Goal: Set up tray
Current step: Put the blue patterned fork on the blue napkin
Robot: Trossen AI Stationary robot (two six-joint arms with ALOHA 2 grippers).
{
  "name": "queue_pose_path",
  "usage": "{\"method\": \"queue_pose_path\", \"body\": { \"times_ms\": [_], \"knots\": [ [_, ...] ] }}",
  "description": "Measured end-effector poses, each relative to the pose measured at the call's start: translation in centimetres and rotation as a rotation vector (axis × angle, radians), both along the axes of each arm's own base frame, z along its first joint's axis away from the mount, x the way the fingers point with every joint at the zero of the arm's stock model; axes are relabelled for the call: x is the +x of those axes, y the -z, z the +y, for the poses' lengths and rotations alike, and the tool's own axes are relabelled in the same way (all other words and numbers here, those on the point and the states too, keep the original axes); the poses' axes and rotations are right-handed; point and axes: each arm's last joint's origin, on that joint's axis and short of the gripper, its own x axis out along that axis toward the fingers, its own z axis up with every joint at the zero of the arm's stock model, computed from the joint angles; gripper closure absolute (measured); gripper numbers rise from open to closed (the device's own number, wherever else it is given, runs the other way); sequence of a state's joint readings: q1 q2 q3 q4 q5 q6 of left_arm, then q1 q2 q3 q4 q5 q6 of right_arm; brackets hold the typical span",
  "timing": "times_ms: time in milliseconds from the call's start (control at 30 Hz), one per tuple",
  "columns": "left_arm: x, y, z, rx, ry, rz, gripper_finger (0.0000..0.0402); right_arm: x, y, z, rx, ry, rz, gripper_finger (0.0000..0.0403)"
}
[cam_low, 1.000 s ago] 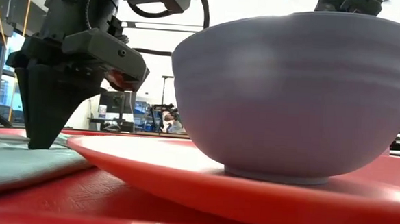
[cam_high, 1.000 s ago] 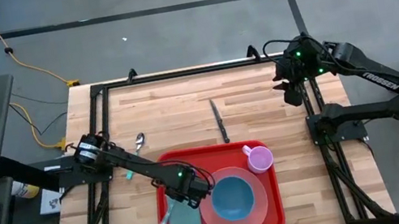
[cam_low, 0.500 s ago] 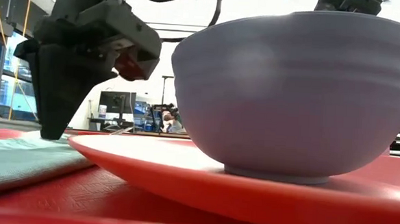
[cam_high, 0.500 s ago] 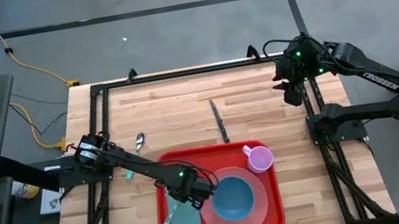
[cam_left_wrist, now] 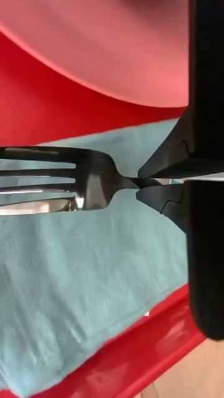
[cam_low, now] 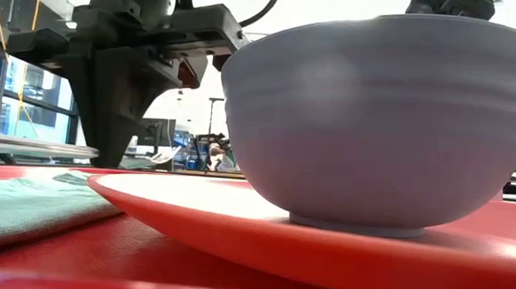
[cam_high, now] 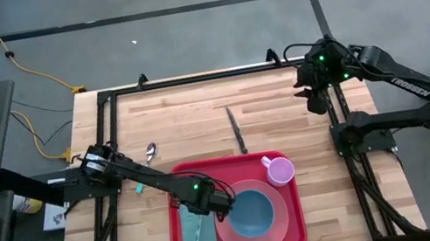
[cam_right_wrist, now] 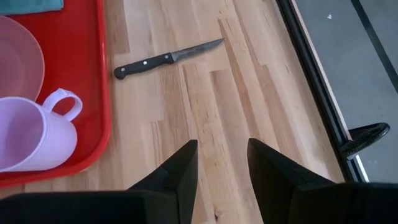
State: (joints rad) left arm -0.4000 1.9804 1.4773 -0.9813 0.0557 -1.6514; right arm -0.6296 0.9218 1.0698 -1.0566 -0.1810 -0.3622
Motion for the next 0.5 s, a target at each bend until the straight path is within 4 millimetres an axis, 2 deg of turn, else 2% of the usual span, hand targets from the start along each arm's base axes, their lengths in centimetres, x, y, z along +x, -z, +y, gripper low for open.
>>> {"method": "queue_pose_path", "body": {
  "times_ms": [267, 500],
  "knots": [
    [0.0, 0.0, 0.1, 0.017, -0.078, 0.001, 0.0372, 0.0, 0.0, 0.1, 0.013, -0.040, -0.013, 0.0284],
    [0.6, 0.0, 1.1, 0.032, -0.114, -0.022, 0.0374, 0.2, -0.1, 0.3, 0.012, -0.081, -0.025, 0.0284]
  ]
}}
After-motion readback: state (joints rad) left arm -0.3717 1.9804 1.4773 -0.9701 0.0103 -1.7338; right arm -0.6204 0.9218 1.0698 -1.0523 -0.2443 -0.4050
